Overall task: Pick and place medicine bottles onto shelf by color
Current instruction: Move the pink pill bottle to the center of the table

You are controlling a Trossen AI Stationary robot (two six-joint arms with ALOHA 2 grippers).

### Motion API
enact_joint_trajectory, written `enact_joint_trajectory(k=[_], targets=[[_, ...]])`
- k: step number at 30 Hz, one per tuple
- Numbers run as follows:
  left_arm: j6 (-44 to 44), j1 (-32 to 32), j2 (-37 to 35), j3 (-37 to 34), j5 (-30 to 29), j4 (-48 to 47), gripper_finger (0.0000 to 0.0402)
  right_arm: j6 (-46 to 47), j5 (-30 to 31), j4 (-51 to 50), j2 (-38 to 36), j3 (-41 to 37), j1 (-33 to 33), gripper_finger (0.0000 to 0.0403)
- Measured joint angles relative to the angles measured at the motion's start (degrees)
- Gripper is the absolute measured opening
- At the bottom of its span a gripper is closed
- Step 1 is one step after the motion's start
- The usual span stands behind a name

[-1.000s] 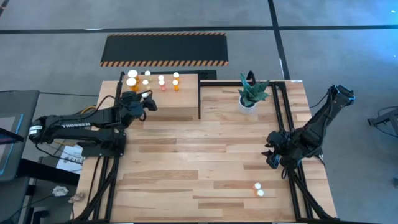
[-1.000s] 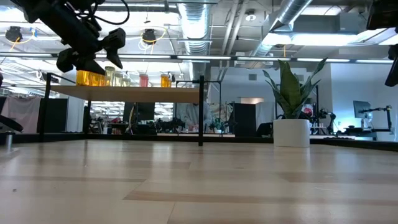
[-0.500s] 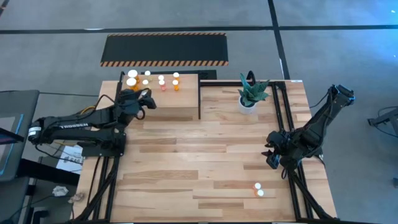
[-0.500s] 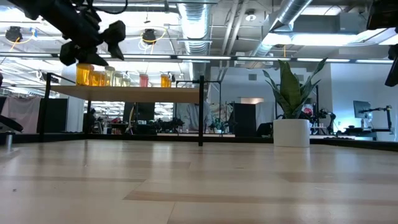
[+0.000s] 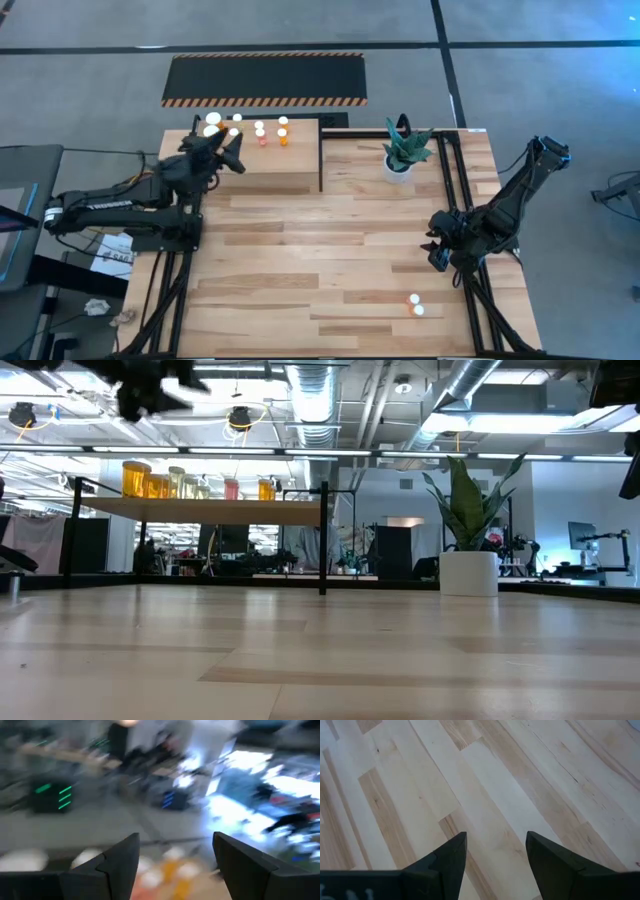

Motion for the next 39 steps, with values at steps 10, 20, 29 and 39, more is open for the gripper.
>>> enact_joint_trajectory(k=[10,20,29,39], targets=[[13.2,-2.3,-2.2,0.0,41.0,20.0,0.0238,0.0,0.0,0.0,0.0,0.0,0.0,0.0226],[8.8,-5.5,-0.4,0.0,50.9,19.5,0.0238,0.0,0.0,0.0,0.0,0.0,0.0,0.0226],[-2.2,-10.7,5.7,0.0,49.5,21.5,0.0238,-2.6,0.0,0.0,0.0,0.0,-0.1,0.0226],[-4.7,-21.1,22.8,4.1,47.1,41.3,0.0238,-7.1,0.0,0.4,0.0,0.0,-1.6,0.0226]])
